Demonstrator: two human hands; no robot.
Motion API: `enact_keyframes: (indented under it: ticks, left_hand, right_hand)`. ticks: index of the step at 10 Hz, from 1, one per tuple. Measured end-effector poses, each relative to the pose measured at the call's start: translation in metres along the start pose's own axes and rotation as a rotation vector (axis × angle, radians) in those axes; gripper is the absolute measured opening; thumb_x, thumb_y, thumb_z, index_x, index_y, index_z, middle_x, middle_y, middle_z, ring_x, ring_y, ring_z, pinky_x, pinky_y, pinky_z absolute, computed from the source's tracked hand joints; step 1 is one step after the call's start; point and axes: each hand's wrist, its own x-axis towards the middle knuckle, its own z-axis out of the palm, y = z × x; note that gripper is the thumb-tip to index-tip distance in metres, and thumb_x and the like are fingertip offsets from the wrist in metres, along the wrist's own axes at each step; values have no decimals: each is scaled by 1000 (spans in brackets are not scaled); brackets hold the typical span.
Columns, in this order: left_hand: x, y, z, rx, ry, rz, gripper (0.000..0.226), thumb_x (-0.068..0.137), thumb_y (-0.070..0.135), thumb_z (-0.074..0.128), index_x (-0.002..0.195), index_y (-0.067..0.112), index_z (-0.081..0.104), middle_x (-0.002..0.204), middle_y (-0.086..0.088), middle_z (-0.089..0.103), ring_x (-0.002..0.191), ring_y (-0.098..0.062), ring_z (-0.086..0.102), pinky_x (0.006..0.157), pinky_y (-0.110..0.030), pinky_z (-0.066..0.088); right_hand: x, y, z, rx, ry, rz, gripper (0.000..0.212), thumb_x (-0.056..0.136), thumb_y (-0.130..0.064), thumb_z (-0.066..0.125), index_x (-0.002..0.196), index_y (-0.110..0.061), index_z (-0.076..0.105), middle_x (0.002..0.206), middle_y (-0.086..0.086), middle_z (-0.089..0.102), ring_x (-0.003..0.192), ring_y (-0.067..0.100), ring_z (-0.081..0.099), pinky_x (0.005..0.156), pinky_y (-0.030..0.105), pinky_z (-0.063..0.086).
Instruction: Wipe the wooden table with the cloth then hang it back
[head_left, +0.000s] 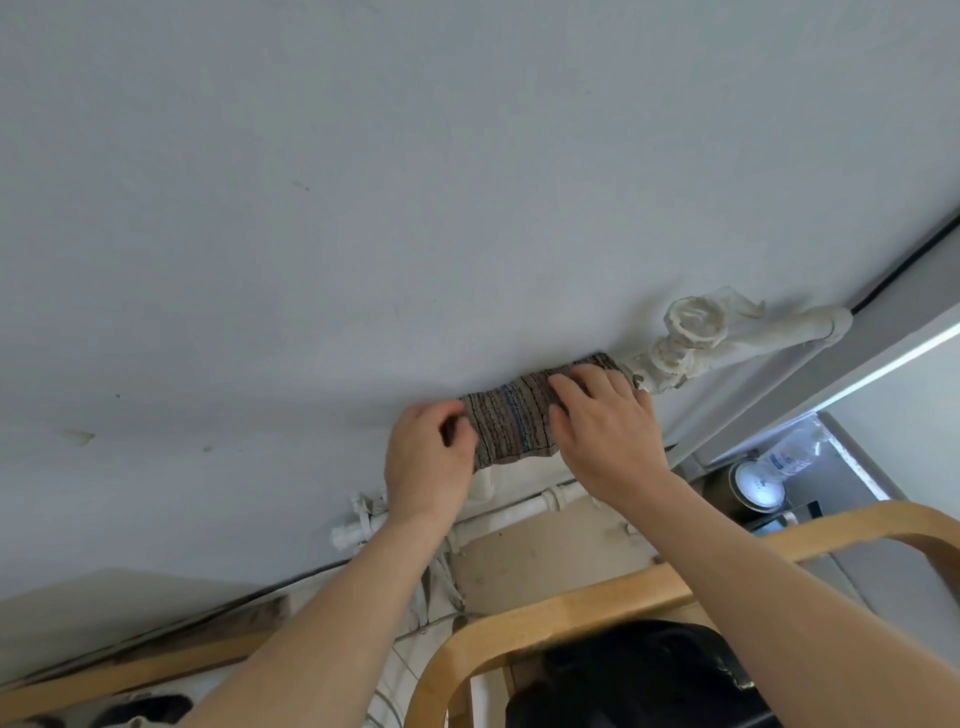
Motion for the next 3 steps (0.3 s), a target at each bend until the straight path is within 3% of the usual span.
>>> enact_keyframes:
  ticks: [1,2,3]
  left_hand:
    - [-10,0,-3,75,-218,120,42,93,27,53,135,24,51,132,5,48,119,-11,46,96,-20,32]
    - [-20,7,-32,-22,-211,130,40,95,22,51,134,25,52,134,8,50,118,-3,45,97,-17,32]
    - [-47,11,-76,-263,-19,55,26,96,19,49,113,29,65,116,15,61,105,5,54,90,-18,46]
  right_hand:
    - [-3,-5,-6,-32,-169,18,44,95,-32,47,137,-19,48,138,6,49,126,29,45,96,48,44]
    - [0,-19,-21,17,-238,72,48,96,-29,43,143,-22,38,144,3,42,130,27,40,102,47,41]
    - [-10,-31,-49,214,-190,103,45,96,-23,45,141,-20,44,138,3,49,120,26,50,94,40,45]
